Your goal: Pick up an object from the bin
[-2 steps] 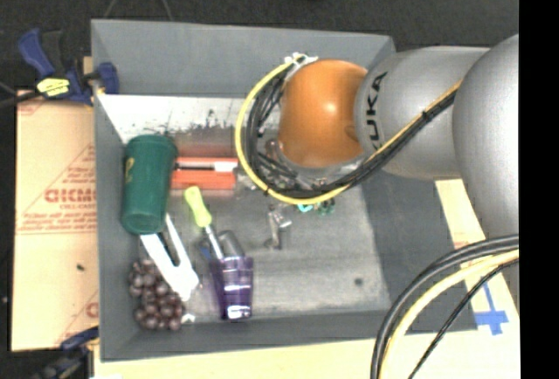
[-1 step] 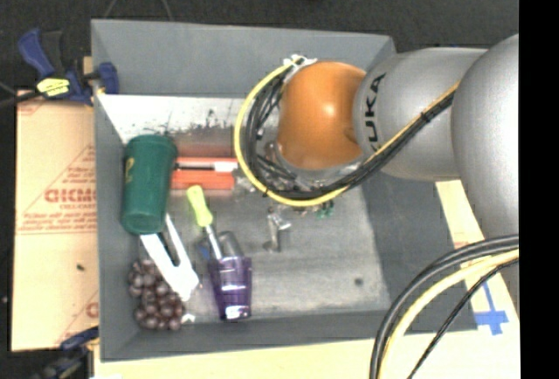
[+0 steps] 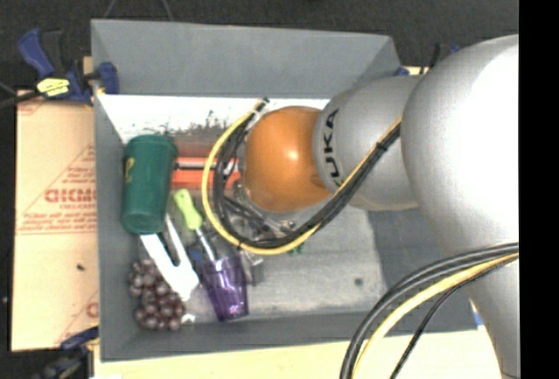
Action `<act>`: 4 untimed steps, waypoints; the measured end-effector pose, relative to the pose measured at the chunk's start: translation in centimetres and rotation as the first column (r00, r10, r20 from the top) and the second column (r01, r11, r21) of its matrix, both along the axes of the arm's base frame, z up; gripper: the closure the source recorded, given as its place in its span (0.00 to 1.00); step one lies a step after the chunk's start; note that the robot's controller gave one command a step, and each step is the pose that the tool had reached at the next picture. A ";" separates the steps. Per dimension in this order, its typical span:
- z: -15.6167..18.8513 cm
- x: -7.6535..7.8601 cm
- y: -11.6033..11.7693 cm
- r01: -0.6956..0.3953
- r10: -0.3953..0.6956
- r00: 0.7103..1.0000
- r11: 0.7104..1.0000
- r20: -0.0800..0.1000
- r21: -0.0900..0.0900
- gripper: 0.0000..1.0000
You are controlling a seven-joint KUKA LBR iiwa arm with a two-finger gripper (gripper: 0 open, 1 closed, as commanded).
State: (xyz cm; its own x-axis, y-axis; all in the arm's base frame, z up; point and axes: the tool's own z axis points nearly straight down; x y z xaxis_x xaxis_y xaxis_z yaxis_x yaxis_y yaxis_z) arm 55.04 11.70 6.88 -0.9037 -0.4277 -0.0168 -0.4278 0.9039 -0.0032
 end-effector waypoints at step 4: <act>9.5 -3.0 2.8 -0.194 0.194 0.981 0.981 0.011 -0.005 0.00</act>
Offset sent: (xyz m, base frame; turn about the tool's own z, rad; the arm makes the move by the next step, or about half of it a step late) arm 0.0020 0.0114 0.1133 -0.2626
